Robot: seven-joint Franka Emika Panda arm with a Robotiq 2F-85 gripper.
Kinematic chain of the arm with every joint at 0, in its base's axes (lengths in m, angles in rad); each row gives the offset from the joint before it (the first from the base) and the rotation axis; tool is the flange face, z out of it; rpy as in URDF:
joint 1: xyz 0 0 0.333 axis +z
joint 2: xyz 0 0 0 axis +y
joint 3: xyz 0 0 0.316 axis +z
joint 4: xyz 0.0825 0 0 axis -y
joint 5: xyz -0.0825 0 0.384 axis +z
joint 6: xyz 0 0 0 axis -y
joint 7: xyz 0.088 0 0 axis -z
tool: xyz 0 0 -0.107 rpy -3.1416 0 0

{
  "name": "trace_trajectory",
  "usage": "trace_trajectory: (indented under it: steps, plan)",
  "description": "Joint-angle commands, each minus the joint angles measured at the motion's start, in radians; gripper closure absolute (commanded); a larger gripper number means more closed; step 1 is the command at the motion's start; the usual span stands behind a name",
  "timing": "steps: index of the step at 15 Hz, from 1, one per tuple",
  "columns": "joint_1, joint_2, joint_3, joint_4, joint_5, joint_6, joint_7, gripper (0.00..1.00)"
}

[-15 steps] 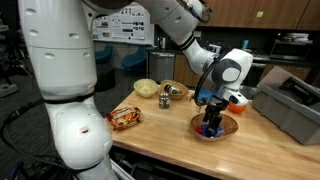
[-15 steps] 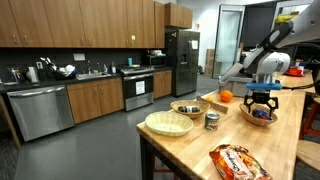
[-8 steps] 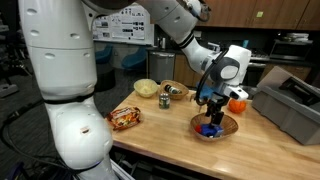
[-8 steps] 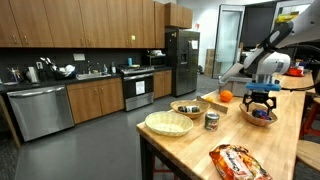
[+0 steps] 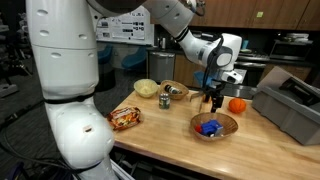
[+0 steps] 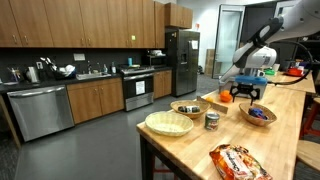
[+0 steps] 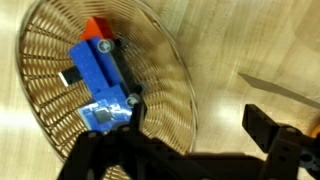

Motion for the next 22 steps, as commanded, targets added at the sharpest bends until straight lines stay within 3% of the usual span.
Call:
trace_trajectory:
  steps: [1,5,22]
  plan:
    - [0.008,0.032,0.010,0.058,0.019,0.002,-0.056,0.00]
    - [0.004,0.039,0.003,0.067,0.009,-0.035,-0.063,0.00]
    - [-0.035,-0.064,-0.082,-0.111,-0.052,-0.123,0.115,0.00]
